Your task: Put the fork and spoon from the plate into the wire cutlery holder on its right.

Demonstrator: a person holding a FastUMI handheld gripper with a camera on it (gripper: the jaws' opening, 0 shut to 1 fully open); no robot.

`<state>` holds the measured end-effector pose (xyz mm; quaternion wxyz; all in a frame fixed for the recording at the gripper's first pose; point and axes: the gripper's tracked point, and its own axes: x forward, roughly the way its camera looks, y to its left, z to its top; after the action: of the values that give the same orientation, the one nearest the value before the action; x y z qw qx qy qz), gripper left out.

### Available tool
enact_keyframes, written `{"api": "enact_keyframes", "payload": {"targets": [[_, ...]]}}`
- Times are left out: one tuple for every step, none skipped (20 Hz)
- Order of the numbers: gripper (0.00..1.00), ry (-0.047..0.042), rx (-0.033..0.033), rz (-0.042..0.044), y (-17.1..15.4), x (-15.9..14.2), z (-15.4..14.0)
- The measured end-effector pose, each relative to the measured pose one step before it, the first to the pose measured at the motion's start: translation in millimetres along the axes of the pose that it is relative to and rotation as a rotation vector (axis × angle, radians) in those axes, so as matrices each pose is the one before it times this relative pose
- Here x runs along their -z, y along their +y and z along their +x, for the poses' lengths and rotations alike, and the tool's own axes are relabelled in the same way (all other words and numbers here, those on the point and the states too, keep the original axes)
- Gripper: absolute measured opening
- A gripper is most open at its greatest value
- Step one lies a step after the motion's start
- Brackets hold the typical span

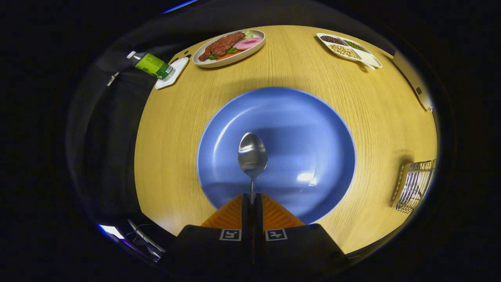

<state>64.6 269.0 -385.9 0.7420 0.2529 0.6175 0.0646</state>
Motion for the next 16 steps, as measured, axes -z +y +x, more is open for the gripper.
{"api": "enact_keyframes", "payload": {"targets": [[0.07,-0.00589,-0.02397,0.01084,1.82,-1.87,-8.29],[0.07,-0.01086,-0.02097,0.00643,0.38,-2.64,-9.82],[0.07,-0.01181,-0.01301,-0.00381,-0.94,-2.75,-10.22],[0.07,-0.00598,-0.00731,-0.01035,-2.02,-1.75,-9.15],[0.07,-0.00617,-0.00893,-0.00819,-1.75,-2.36,-10.49],[0.07,-0.00944,-0.01602,-0.0003,0.58,-2.56,-12.31],[0.07,-0.00441,-0.02188,-0.00232,1.56,-1.8,-12.77],[0.07,-0.0046,-0.01811,-0.00327,-0.34,-2.32,-13.04],[0.08,-0.00807,-0.01382,-0.00209,-1.43,-3.03,-14.67],[0.07,-0.00648,-0.01288,-0.00197,-1.65,-2.22,-16.06],[0.07,-0.00356,-0.0078,-0.00303,-3.87,-2.54,-14.76],[0.07,-0.00152,-0.00384,-0.00545,-5.74,-2.02,-16.24],[0.08,-0.00227,0.00514,-0.00483,-8.42,-1.97,-15.32],[0.07,-0.00219,0.01052,-0.00522,-10.6,-2.75,-15.58],[0.07,0.00108,0.01949,-0.00631,-13.13,-1.51,-14.17],[0.07,0.00378,0.02432,-0.00746,-14.32,-0.29,-12.68]]}}
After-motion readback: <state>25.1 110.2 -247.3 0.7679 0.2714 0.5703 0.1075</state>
